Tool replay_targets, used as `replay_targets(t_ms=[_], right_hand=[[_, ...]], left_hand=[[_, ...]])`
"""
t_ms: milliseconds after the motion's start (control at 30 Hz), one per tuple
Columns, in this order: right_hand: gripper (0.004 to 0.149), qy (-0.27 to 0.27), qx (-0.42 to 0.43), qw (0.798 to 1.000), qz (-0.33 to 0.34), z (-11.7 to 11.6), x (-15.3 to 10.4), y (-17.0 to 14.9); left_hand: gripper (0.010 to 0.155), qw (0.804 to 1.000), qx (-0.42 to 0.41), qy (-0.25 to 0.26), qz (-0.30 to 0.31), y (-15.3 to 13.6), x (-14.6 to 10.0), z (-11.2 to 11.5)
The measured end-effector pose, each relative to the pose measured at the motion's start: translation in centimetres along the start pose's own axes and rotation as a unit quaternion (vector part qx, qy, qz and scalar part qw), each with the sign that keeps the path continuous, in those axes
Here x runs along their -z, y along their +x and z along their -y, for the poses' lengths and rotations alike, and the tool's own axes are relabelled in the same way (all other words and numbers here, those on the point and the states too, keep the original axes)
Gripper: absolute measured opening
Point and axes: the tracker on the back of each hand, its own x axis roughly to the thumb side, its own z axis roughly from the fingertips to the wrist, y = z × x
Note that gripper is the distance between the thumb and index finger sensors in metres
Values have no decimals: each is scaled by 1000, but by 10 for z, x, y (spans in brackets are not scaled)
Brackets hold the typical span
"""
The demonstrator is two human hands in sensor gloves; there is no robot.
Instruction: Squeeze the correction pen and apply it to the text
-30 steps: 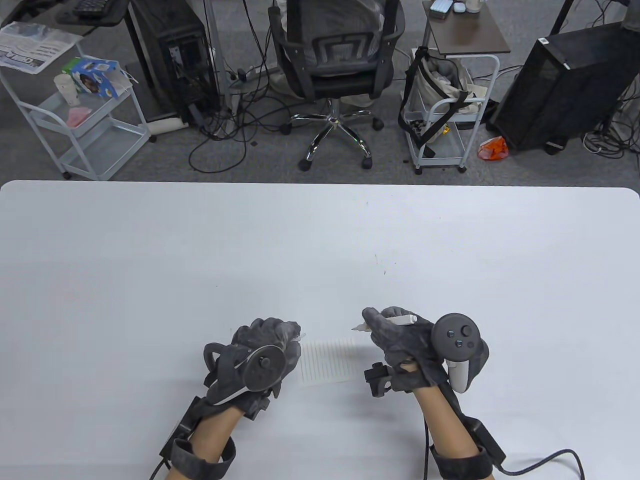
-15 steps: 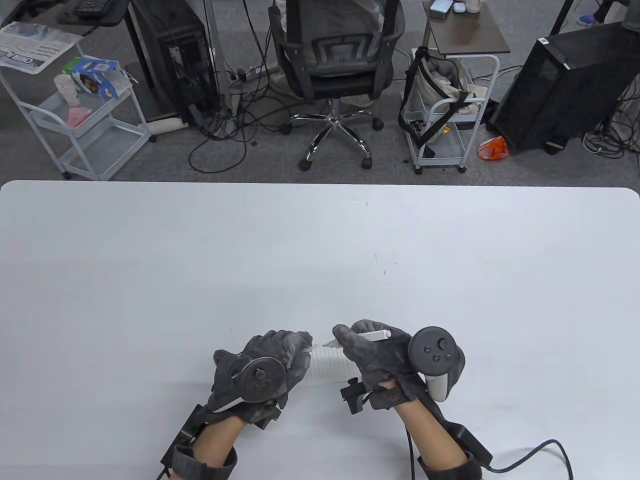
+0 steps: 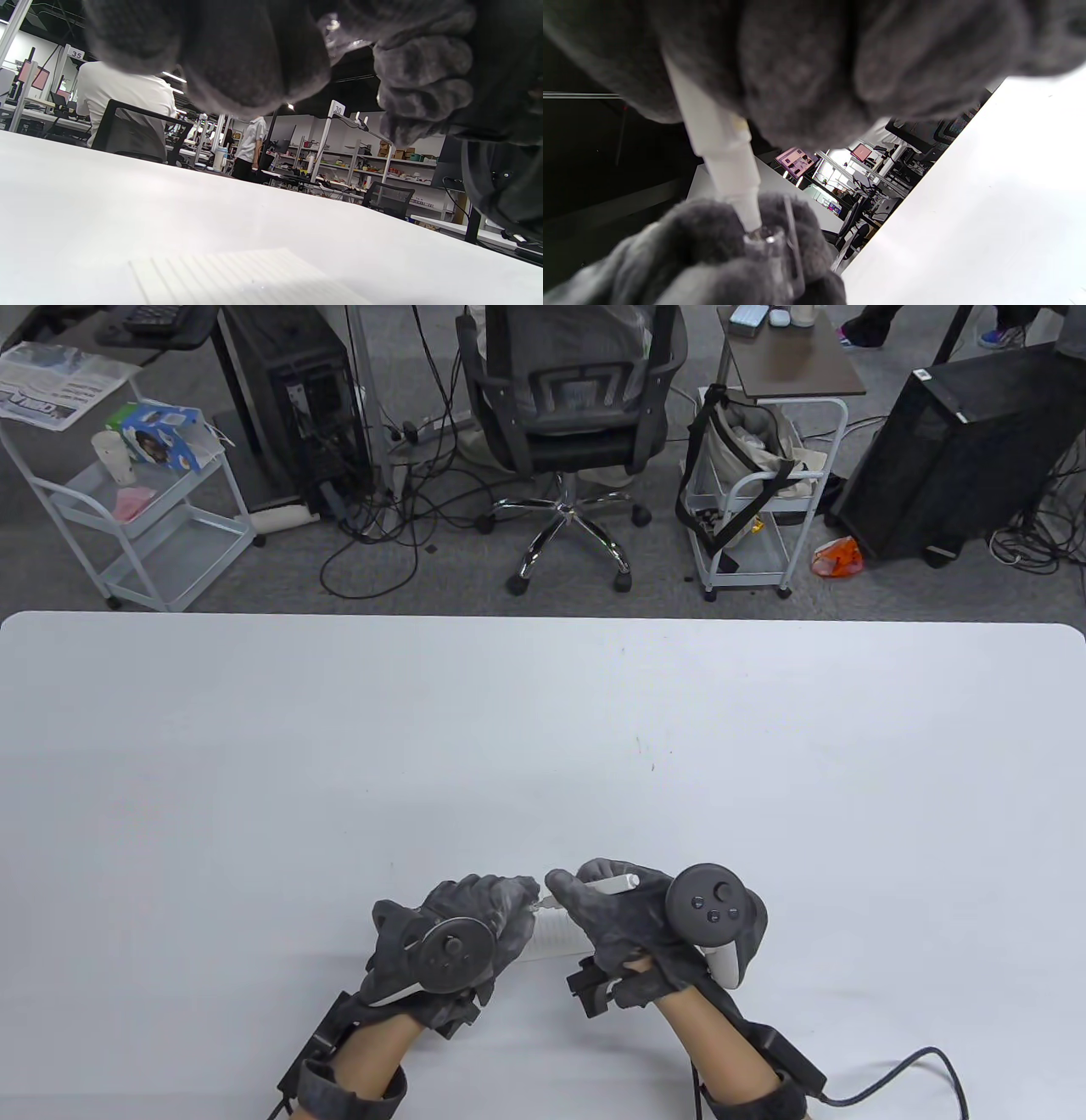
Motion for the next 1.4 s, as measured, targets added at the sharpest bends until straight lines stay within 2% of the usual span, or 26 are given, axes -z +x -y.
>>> replay_targets(t_ms=[333, 700, 1033, 1200, 1400], right_hand=[[38, 16, -4, 1000, 0, -6, -1, -2], [38, 22, 58, 998, 1, -6, 1, -9], [35, 24, 125, 992, 21, -9, 1, -12], [34, 31, 151, 988, 16, -17, 1, -16], [38, 55, 114, 992, 13, -13, 6, -17]], left_hand=[[51, 1000, -20, -2, -1, 2, 0, 1], [49, 988, -148, 8, -42, -6, 0, -4], [48, 975, -210, 28, -62, -7, 0, -13], [47, 974, -217, 18, -67, -10, 0, -13], [48, 979, -195, 9, -59, -13, 3, -16]])
